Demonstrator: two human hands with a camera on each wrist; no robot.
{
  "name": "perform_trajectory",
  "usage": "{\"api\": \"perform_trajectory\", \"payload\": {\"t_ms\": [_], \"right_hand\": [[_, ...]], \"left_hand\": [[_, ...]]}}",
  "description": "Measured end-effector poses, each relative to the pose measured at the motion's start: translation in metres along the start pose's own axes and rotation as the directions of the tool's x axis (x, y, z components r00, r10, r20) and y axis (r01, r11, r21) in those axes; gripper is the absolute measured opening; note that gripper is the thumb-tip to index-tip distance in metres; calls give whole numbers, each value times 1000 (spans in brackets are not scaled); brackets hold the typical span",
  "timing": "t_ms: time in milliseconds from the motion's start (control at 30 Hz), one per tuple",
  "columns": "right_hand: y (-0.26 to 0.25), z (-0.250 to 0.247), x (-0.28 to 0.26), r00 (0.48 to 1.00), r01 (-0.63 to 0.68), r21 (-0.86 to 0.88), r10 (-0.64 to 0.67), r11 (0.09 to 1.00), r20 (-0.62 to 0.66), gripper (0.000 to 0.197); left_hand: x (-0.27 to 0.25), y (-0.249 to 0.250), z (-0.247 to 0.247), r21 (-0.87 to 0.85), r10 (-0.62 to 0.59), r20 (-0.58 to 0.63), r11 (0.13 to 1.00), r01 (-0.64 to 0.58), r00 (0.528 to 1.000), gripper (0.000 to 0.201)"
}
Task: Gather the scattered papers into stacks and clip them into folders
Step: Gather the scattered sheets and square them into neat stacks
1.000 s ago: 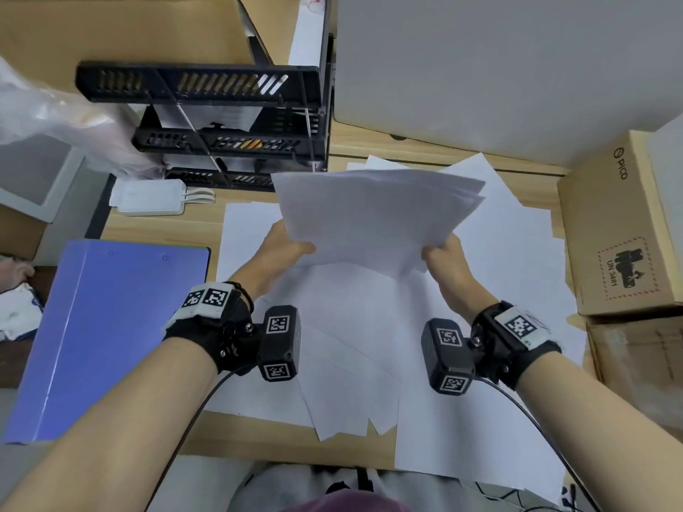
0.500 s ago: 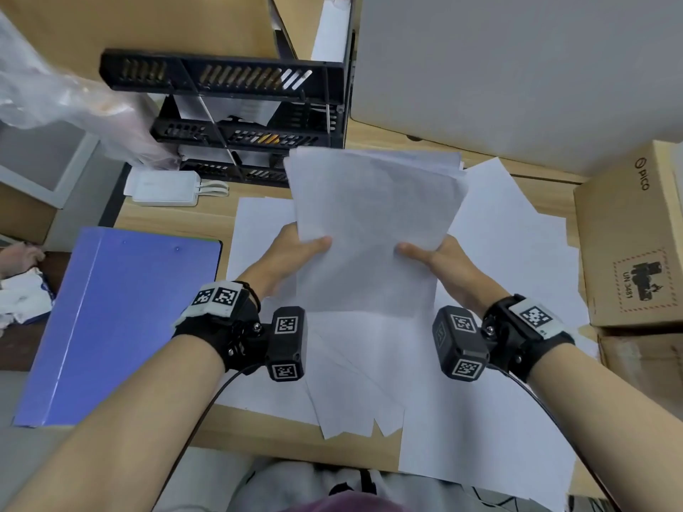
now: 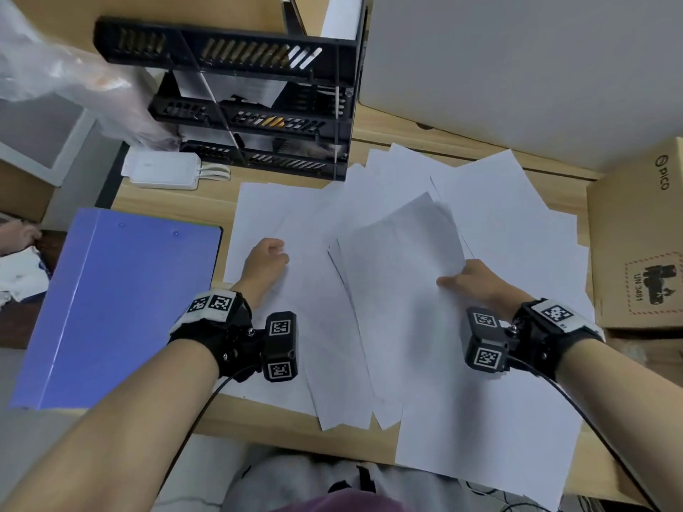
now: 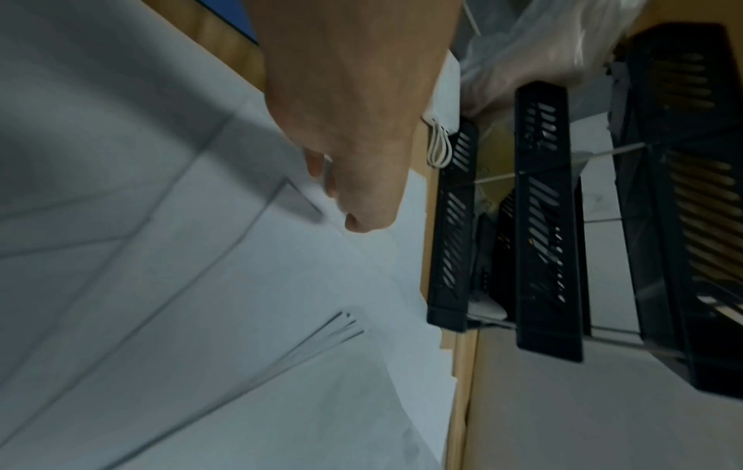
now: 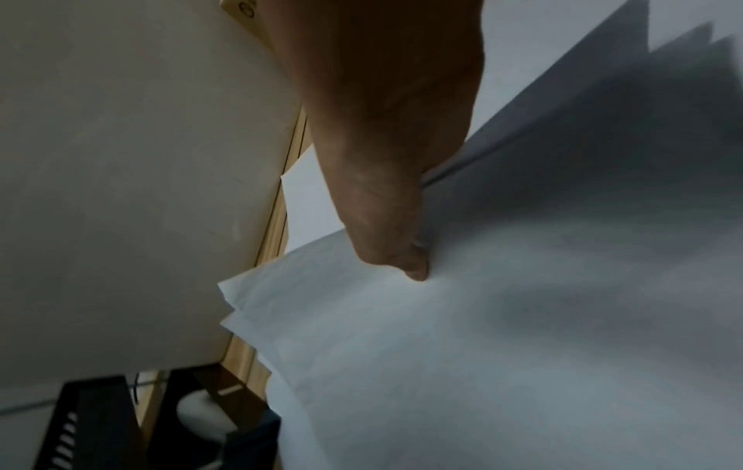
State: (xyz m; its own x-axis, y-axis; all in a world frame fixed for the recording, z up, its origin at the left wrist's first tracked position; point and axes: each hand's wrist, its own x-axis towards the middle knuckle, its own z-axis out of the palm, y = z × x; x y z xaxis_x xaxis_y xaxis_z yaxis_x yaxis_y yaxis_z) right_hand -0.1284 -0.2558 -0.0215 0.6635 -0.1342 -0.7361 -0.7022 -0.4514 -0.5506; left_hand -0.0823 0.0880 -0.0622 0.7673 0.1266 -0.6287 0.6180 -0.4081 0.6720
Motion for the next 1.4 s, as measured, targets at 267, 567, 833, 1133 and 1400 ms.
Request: {"api": "perform_trajectory", "payload": {"t_ms": [267,567,833,1133,1400], "right_hand": [[-31,24,38,983,182,-268,-165,946,85,23],[-37,70,58,975,223,-394,-196,892,108,20],[-15,84,41,984,134,-262,-97,956,149,43],[-11,71,28,953,217,-226,-156,950,260,28],[-7,65,16,943,276,-101,-249,956,221,29]], "left_hand": [[-18,-51,-27,-101,-163,-147,984,149,976,37],[-57,-82,-10,-83,-214,-238,976,199,947,80],[-76,-97,17,-337,-162,-278,939,62,947,64],[-98,-105,29,-429,-243,-330,899,85,912,49],[-102,-98,37,-510,-233,-212,855,96,949,39]]}}
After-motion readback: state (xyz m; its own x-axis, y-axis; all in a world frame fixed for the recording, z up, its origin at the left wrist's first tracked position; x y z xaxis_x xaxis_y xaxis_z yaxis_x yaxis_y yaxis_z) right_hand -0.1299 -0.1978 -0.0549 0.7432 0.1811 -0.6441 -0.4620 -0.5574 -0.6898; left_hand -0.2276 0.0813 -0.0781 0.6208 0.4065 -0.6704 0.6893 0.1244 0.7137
